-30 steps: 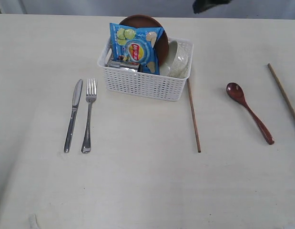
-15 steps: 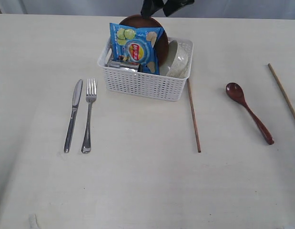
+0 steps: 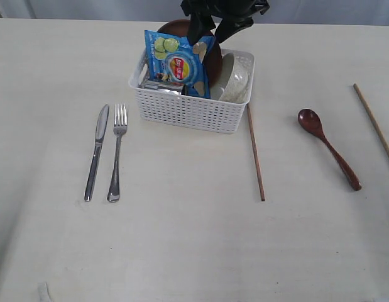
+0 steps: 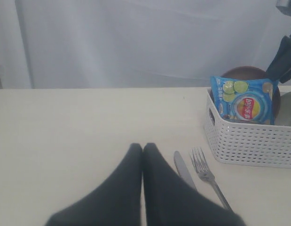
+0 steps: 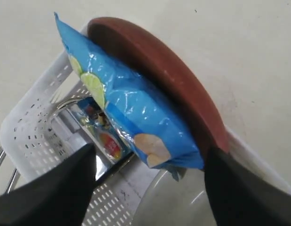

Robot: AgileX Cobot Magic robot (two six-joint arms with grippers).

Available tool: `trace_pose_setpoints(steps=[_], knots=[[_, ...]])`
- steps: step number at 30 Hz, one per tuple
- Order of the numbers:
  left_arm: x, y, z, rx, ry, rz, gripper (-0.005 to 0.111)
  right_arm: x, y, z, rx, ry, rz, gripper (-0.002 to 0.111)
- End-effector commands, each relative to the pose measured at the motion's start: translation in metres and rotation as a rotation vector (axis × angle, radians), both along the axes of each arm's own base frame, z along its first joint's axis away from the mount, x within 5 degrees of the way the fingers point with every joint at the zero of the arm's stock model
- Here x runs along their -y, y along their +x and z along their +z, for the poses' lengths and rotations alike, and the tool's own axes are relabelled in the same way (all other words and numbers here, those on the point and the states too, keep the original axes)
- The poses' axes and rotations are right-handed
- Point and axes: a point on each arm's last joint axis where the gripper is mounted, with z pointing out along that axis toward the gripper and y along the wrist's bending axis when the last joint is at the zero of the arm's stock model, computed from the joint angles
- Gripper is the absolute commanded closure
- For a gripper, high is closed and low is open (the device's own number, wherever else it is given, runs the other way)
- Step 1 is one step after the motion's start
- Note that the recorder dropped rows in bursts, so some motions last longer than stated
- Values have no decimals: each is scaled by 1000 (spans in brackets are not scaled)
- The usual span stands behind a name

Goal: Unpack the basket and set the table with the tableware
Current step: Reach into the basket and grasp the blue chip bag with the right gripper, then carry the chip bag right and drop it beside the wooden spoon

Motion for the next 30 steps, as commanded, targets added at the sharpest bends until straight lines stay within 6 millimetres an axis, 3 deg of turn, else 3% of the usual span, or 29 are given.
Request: trace_pose_setpoints(steps=[1, 9, 13, 18, 20, 25, 30], knots=[[0, 0, 0, 11, -6, -1, 107, -4, -2, 4, -1, 10, 6, 46], [0, 0, 0, 11, -6, -1, 107, -13, -3, 4, 23, 16, 8, 51], [0, 0, 0, 11, -6, -1, 107, -13, -1, -3, 20, 13, 4, 70], [0, 0, 0, 11, -6, -1, 107, -14, -1, -7, 11, 10, 14, 108], [0, 0, 0, 11, -6, -1, 107, -13, -2, -3, 25, 10, 28, 109], [0, 0, 0, 11, -6, -1, 107, -9, -11, 36, 112, 36, 48, 109], [0, 0, 0, 11, -6, -1, 107, 19, -24, 103, 259, 81, 1, 109]])
